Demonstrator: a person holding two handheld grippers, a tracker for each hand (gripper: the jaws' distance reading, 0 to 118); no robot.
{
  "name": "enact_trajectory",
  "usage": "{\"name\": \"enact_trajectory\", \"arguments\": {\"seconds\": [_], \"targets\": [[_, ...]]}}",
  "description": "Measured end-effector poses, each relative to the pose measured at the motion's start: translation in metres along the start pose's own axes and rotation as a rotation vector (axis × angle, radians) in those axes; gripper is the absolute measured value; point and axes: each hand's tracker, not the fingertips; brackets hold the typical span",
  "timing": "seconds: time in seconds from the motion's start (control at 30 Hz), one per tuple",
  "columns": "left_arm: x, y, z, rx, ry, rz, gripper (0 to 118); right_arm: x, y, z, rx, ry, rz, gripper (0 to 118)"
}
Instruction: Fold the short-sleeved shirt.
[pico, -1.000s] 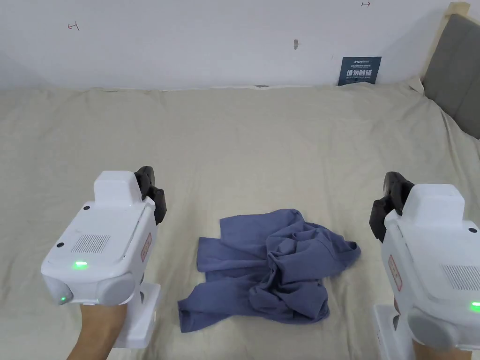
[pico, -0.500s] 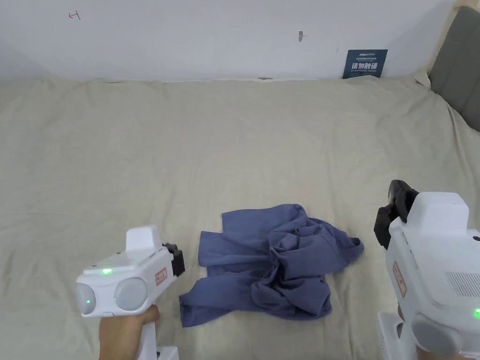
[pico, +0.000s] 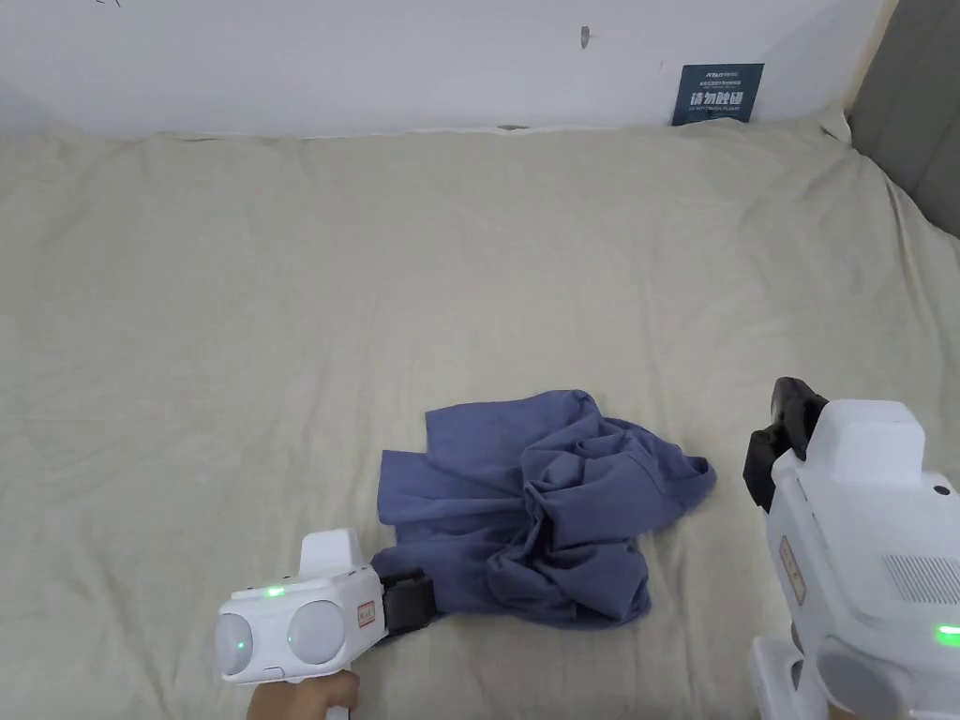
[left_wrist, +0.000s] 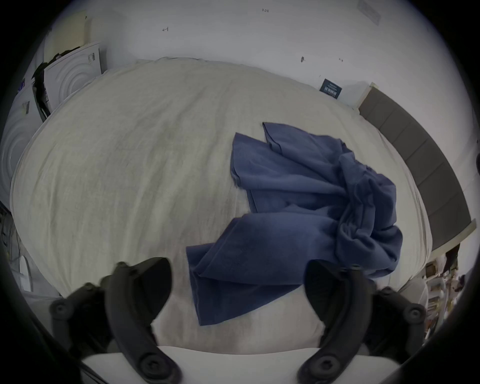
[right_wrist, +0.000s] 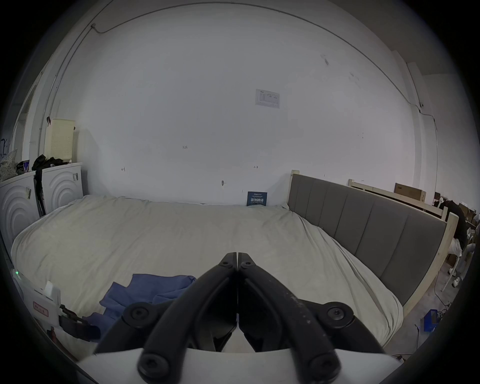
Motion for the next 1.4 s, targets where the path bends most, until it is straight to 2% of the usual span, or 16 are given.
{"name": "enact_trajectory", "arguments": {"seconds": [0.1,0.17,0.2,0.23,0.27,0.37,0.47,0.6,0.67,0.83,0.93,1.0,1.1,1.13,1.2,1.4], "targets": [[0.005,-0.007,-0.013,-0.046,0.030,-0.063,65,0.003,-0.003,-0.004,-0.012,-0.001,-0.005,2],[0.008,-0.013,-0.013,-0.003,0.048,-0.101,60,0.004,-0.004,-0.006,-0.020,-0.003,-0.006,2],[0.011,-0.014,-0.011,0.009,0.055,-0.115,51,0.005,-0.005,-0.007,-0.023,-0.002,-0.004,2],[0.012,-0.013,-0.009,0.015,0.044,-0.130,26,0.005,-0.005,-0.009,-0.027,-0.002,-0.003,2],[0.014,-0.012,-0.008,0.017,0.008,-0.134,11,0.006,-0.006,-0.012,-0.032,0.001,-0.001,2],[0.018,-0.009,-0.002,0.014,-0.007,-0.136,9,0.008,-0.009,-0.027,-0.072,0.014,-0.006,2],[0.014,0.000,0.020,0.159,-0.039,-0.146,8,0.012,-0.013,-0.055,-0.177,0.024,0.000,8],[0.011,0.015,0.047,0.252,-0.081,-0.181,8,0.019,-0.026,-0.108,-0.349,0.047,-0.038,55],[0.009,0.022,0.054,0.261,-0.103,-0.178,8,0.022,-0.037,-0.138,-0.420,0.078,-0.071,65],[0.003,0.033,0.052,0.270,-0.138,-0.130,8,0.018,-0.073,-0.207,-0.631,0.102,-0.079,109],[0.002,0.033,0.049,0.265,-0.138,-0.123,8,0.011,-0.094,-0.237,-0.705,0.099,-0.080,108],[0.002,0.032,0.047,0.256,-0.143,-0.119,8,0.006,-0.107,-0.252,-0.766,0.124,-0.061,98],[0.001,0.030,0.046,0.248,-0.145,-0.123,8,0.002,-0.122,-0.258,-0.823,0.136,-0.073,45],[0.000,0.028,0.046,0.246,-0.149,-0.123,8,0.001,-0.123,-0.255,-0.812,0.131,-0.064,39],[-0.002,0.027,0.048,0.244,-0.158,-0.117,8,-0.004,-0.111,-0.234,-0.755,0.145,-0.054,11],[-0.010,0.035,0.062,0.272,-0.216,-0.043,8,0.009,-0.067,-0.208,-0.604,0.149,-0.032,11]]}}
